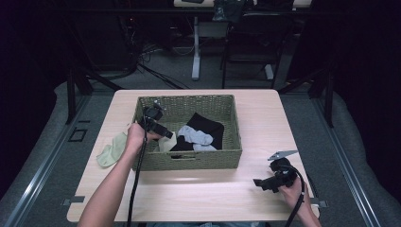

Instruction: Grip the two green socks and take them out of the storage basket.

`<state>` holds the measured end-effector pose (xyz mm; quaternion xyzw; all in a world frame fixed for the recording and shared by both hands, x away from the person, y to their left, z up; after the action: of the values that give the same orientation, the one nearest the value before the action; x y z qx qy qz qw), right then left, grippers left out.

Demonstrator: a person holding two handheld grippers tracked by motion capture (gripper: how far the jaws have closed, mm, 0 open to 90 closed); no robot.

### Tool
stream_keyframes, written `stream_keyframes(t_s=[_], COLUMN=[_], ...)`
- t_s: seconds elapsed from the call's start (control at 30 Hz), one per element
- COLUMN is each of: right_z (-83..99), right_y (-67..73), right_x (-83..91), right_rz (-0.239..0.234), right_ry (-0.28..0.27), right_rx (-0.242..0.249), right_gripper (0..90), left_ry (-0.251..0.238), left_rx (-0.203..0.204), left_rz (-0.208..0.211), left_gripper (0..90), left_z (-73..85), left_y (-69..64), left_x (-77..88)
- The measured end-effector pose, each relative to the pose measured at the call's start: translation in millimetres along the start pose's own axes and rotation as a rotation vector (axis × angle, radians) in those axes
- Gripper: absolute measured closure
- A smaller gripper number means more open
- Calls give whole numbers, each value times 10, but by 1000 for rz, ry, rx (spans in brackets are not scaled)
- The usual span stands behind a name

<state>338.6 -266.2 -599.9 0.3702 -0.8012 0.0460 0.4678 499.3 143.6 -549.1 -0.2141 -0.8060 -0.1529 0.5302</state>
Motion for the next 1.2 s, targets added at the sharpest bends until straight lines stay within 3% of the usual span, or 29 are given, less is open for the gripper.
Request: stream_keyframes(t_s=[0.2,0.23,0.3,0.33,0.43,0.7,0.97,1.2], right_z=[1,3,4,4,2,3,3,2], right_y=[3,8,9,9,8,8,5,5], right_x=[0,-2,-1,-1,-3,-4,-2,-2], right_rz=[2,-2,-1,-1,-2,0,3,4], right_ry=[2,7,11,11,5,10,9,9], right_rx=[-1,-3,-2,-2,-1,0,0,-1], right_gripper=[16,16,16,16,16,17,17,17], left_ry=[78,85,87,87,85,62,-3,-57], left_rx=[-8,-10,-12,-12,-11,-30,-65,-76], left_rz=[14,20,25,25,23,22,-2,-20], left_gripper=[419,520,638,638,834,874,872,872], left_z=[31,34,35,36,35,27,-65,-135], left_y=[-26,-27,-28,-28,-28,-9,16,47], left_x=[-84,-92,-91,-89,-73,100,508,771])
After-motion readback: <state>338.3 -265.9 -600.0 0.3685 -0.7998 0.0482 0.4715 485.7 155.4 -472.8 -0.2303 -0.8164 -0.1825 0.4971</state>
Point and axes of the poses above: each handheld gripper's, and its own axes: x roughly backward along the jaws, z roughly out of its underside, y roughly to its left, the point moved 5 cm from there along -x, roughly forward along the jaws, and after that the axes turned 10 degrees about -z, right-handed, at the moved point
